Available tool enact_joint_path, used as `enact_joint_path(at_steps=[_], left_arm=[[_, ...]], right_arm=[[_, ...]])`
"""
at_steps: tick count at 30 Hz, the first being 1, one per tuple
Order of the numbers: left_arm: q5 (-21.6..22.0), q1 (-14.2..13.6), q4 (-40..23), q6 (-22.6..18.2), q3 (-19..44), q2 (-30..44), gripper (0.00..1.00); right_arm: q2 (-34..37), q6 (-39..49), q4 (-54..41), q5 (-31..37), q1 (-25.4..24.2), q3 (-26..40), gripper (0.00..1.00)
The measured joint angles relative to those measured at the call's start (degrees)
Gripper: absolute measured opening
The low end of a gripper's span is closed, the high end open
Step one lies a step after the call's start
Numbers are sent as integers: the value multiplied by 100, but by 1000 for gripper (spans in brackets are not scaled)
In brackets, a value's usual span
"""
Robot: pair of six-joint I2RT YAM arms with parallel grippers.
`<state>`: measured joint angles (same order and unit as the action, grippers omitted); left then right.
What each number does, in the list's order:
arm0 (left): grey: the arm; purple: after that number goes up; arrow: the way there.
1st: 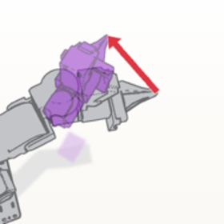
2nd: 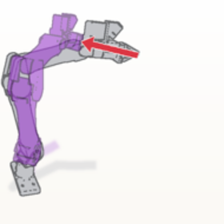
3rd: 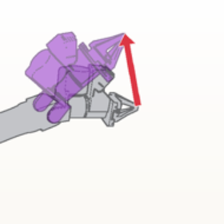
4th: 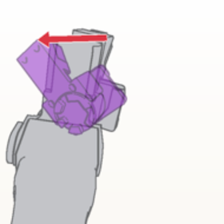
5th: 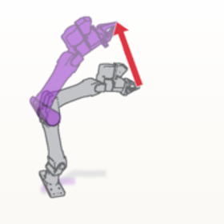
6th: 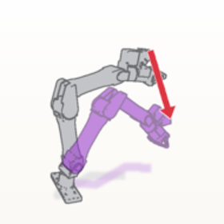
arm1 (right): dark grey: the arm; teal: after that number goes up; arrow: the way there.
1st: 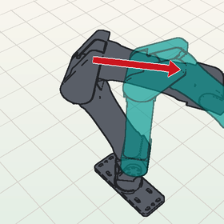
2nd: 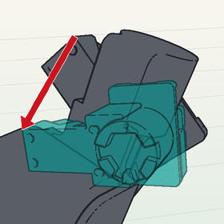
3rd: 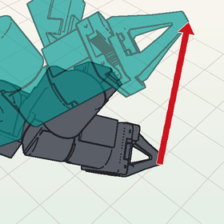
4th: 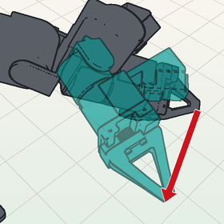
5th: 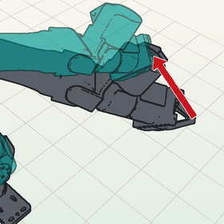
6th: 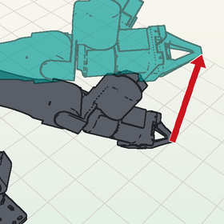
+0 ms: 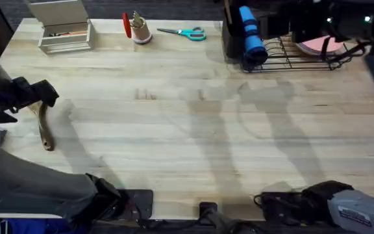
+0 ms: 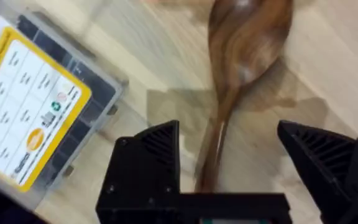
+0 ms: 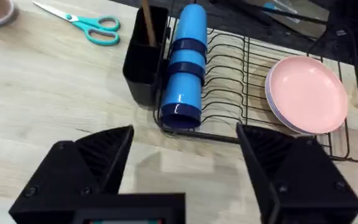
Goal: Pick up the spoon on the table one by one and put them onto the rack
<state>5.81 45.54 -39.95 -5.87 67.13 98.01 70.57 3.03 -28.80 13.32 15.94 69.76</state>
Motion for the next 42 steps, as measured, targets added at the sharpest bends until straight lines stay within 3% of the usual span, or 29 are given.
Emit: enact_joint_path(at_steps=[6, 20, 23, 26, 32, 33, 35, 42], left_arm=[[-482, 203, 178, -10, 0, 37, 993], [-822, 428, 245, -22, 26, 582, 994], [-838, 428, 243, -24, 26, 581, 953], [-845, 428, 250, -23, 28, 581, 829], [-865, 428, 256, -54, 32, 585, 364], [-873, 428, 250, -56, 33, 585, 166], [-905, 428, 252, -61, 48, 586, 65], [-974, 428, 276, -59, 52, 584, 52]], right_arm=[[0, 0, 0, 0, 0, 0, 992], [0, 0, 0, 0, 0, 0, 992], [0, 0, -2, 0, 0, 0, 992], [0, 0, -2, 0, 0, 0, 992], [0, 0, -2, 0, 0, 0, 992], [0, 0, -2, 0, 0, 0, 992], [0, 0, -2, 0, 0, 0, 992], [0, 0, -2, 0, 0, 0, 992]])
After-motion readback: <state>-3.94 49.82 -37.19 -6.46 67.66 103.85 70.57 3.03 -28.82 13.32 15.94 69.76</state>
